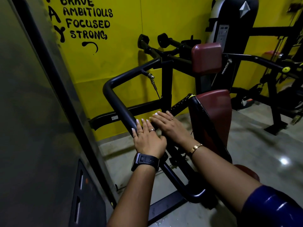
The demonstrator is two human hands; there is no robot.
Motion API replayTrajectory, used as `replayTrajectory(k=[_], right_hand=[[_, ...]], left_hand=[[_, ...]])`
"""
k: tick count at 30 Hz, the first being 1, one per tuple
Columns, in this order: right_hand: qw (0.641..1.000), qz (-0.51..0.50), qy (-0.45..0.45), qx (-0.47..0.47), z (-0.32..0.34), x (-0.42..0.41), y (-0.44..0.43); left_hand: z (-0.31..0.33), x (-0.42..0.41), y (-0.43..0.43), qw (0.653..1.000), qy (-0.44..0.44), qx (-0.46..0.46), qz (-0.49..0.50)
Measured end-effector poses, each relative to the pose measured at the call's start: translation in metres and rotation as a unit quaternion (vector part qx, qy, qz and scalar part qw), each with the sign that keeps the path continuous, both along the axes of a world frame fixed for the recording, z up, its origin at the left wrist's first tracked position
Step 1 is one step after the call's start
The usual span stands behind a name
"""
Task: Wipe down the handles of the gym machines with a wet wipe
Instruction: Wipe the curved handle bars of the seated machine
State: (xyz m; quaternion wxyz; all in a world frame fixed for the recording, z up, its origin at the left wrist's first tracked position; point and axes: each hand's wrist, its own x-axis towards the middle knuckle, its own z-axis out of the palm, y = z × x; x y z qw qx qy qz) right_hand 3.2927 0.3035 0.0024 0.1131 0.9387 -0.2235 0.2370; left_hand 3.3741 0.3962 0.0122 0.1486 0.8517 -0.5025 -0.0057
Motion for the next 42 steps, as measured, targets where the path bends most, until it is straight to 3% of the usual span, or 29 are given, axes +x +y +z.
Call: replayTrajectory(k=[4, 8, 12, 15, 19, 27, 31, 37, 42], right_hand=[[0.993, -0.099, -0.05, 0.047, 0.005, -0.012, -0.007], [0.99, -0.071, -0.098, 0.075, 0.0, -0.016, 0.002], [0.996, -0.028, -0.039, 0.072, -0.002, -0.006, 0.005], [0.996, -0.084, -0.007, 0.028, 0.003, -0.008, 0.0], [0.981, -0.164, -0.093, 0.035, 0.0, -0.017, -0.001], [0.989, -0.142, -0.005, 0.031, -0.001, -0.002, -0.001], [0.965, -0.247, -0.069, 0.058, 0.0, -0.019, -0.007], [0.974, -0.209, -0.036, 0.082, 0.001, -0.014, 0.007], [0.963, -0.254, -0.046, 0.081, 0.006, -0.012, -0.01]], left_hand=[[-0.001, 0.001, 0.002, 1.0, 0.0, 0.0, -0.002], [-0.001, 0.0, 0.001, 1.0, -0.004, -0.003, -0.002], [-0.001, 0.001, 0.001, 1.0, -0.008, -0.002, -0.001], [-0.001, 0.001, 0.001, 1.0, -0.005, 0.0, -0.001], [-0.001, 0.001, 0.002, 1.0, -0.005, -0.007, -0.003], [-0.001, 0.001, 0.001, 1.0, -0.008, -0.004, -0.001], [-0.002, 0.001, 0.001, 1.0, -0.007, -0.005, -0.003], [-0.003, 0.002, 0.0, 1.0, -0.011, -0.004, -0.003], [-0.003, 0.003, 0.0, 1.0, -0.011, 0.0, -0.002]])
